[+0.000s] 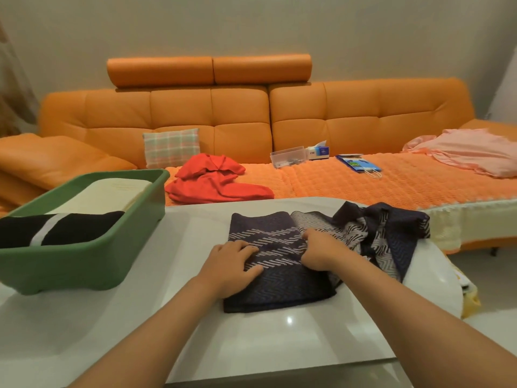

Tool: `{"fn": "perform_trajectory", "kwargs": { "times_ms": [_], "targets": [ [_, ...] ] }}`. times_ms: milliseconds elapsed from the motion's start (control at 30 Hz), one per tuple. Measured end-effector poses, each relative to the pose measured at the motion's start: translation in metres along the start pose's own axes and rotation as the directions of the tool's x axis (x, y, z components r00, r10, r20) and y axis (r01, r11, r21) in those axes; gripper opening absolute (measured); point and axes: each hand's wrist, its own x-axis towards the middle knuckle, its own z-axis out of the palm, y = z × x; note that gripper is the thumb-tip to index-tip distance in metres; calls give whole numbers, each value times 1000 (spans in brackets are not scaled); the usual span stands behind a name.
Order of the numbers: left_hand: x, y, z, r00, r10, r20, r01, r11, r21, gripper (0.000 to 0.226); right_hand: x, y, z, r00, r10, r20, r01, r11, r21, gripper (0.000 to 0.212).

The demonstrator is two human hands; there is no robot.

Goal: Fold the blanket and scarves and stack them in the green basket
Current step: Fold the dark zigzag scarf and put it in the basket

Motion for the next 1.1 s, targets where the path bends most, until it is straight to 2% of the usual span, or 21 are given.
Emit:
{"fn": "perform_trajectory", "kwargs": {
  "times_ms": [167,267,400,500,567,600,700,767,833,900,933,1033,1100],
  "targets": [
    [27,-1,-3,978,1,-208,-24,994,-105,27,22,-13,-5,993,-17,-117,41,977,209,61],
    [41,-5,2,966,-10,-258,-37,984,-173,31,47,-22,0,982,22,-185,26,967,254,54],
    [42,-8,18,976,-52,-213,5,976,-217,60,74,-28,12,953,51,-298,43,953,300,47],
    [42,-11,21,983,-50,-174,10,975,-222,68,81,-25,13,873,105,-476,115,905,410,38],
    [45,-12,20,996,-33,-85,17,984,-179,72,83,-19,12,838,142,-527,111,902,418,38],
    [46,-12,20,999,-28,-20,25,988,-150,72,82,-15,12,851,142,-506,64,928,367,42],
    [53,-13,15,987,-50,150,53,999,-10,69,77,-5,15,899,95,-427,-79,995,55,52],
    [61,-10,9,987,-96,126,89,994,62,64,74,1,15,876,-49,-480,-7,993,-116,51],
    [70,0,5,992,-126,29,124,991,48,58,68,6,13,830,-235,-506,136,965,-224,46],
    [75,12,8,995,-98,-7,98,995,-36,57,63,11,15,828,-350,-439,258,931,-256,43],
    [76,16,12,996,-84,20,86,993,-78,58,60,14,19,852,-368,-373,294,925,-242,43],
    [73,12,22,982,-127,141,136,989,-59,68,55,25,33,947,-294,-128,267,944,-195,56],
    [72,0,20,968,-165,190,169,986,-3,72,53,28,35,964,-259,-63,243,950,-197,62]
  ]
}}
